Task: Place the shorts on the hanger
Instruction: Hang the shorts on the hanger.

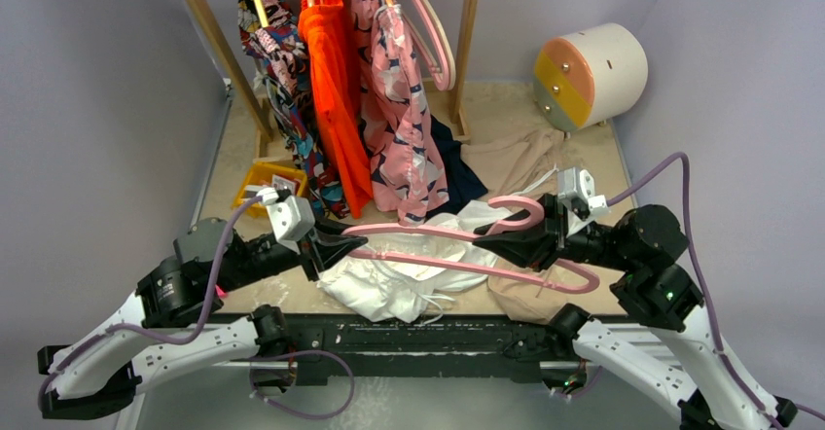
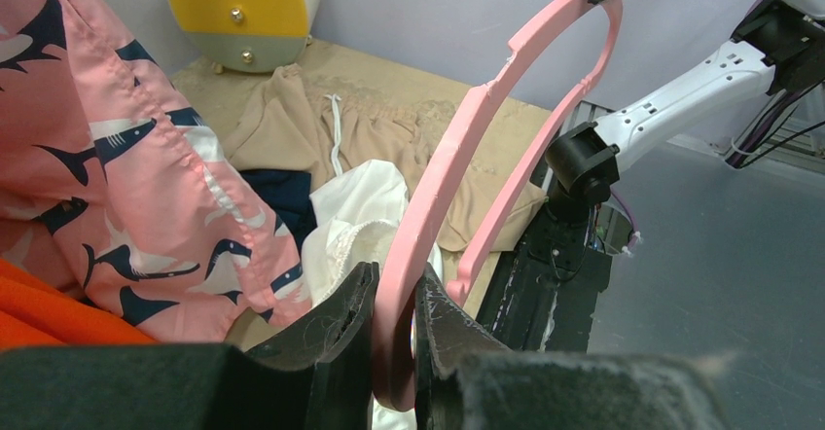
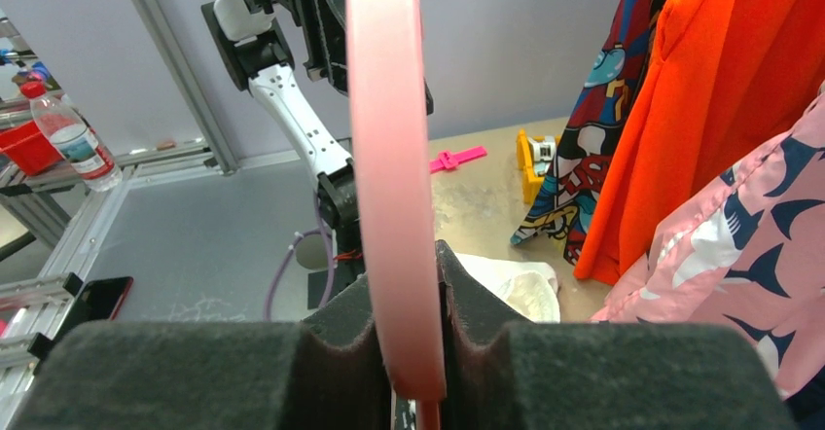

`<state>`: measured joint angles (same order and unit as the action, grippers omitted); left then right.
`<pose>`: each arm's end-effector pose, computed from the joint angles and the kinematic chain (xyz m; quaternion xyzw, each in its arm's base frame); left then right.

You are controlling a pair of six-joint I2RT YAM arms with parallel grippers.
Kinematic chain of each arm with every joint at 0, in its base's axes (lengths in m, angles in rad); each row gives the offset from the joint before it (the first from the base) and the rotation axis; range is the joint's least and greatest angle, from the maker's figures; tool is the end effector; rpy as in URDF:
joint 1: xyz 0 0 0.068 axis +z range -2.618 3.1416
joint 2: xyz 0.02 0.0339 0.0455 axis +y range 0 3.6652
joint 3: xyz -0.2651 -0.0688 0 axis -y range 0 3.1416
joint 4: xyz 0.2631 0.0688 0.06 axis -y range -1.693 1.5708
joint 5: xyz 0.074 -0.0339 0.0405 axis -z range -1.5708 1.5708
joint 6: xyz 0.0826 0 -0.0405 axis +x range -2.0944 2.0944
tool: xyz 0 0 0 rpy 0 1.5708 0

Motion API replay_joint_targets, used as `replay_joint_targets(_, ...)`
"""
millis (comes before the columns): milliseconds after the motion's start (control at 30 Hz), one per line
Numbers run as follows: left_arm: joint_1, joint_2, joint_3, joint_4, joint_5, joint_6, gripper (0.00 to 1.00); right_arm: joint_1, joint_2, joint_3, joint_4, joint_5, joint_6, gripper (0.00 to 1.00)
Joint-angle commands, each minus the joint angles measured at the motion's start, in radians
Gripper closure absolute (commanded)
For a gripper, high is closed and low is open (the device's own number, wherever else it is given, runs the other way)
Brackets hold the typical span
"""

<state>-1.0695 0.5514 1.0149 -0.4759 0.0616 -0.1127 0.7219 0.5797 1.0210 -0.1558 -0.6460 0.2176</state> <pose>0.0720 -0.1420 0.4217 0.3466 0.6213 -0.4096 0.5710 0.0758 0.1330 0.4648 -0.3878 0.4870 0.5132 0.5908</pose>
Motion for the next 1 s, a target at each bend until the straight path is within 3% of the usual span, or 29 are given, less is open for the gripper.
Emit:
replay_joint_targets(0, 0.007, -0.023, -0.001, 0.114, -0.082, -0.027, 1.0, 0.009, -0.016, 0.041, 0.043, -0.032, 0.025, 0.82)
replay_joint_targets(167, 0.007, -0.028, 0.001, 0.109, -0.085, -0.03, 1.0, 0.009, -0.012, 0.043, 0.042, -0.037, 0.027, 0.83)
replay_joint_targets(267, 0.007, -0.023, 0.004, 0.103, -0.084, -0.031, 1.0, 0.01, 0.0, 0.046, 0.036, -0.042, 0.029, 0.98)
replay_joint_targets(400, 0.008, -0.012, 0.007, 0.1, -0.096, -0.036, 1.0, 0.01, 0.013, 0.055, 0.012, -0.017, 0.028, 1.0)
replay_joint_targets(467, 0.007, -0.001, 0.013, 0.087, -0.101, -0.039, 0.9, 0.009, 0.014, 0.06, -0.001, 0.025, 0.028, 1.0)
replay_joint_targets(533, 0.008, 0.008, 0.017, 0.076, -0.104, -0.043, 0.61, 0.009, 0.009, 0.062, -0.019, 0.099, 0.029, 1.0)
replay_joint_targets(600, 0.006, 0.011, 0.018, 0.065, -0.124, -0.06, 0.45, 0.01, -0.002, 0.06, -0.031, 0.183, 0.037, 1.0)
replay_joint_targets(767, 0.007, -0.002, 0.009, 0.033, -0.197, -0.095, 0.32, 0.01, -0.039, 0.043, -0.03, 0.362, 0.068, 1.0)
replay_joint_targets(967, 0.006, -0.036, -0.015, -0.01, -0.292, -0.147, 0.27, 0.01, -0.055, 0.067, -0.092, 0.558, 0.054, 1.0)
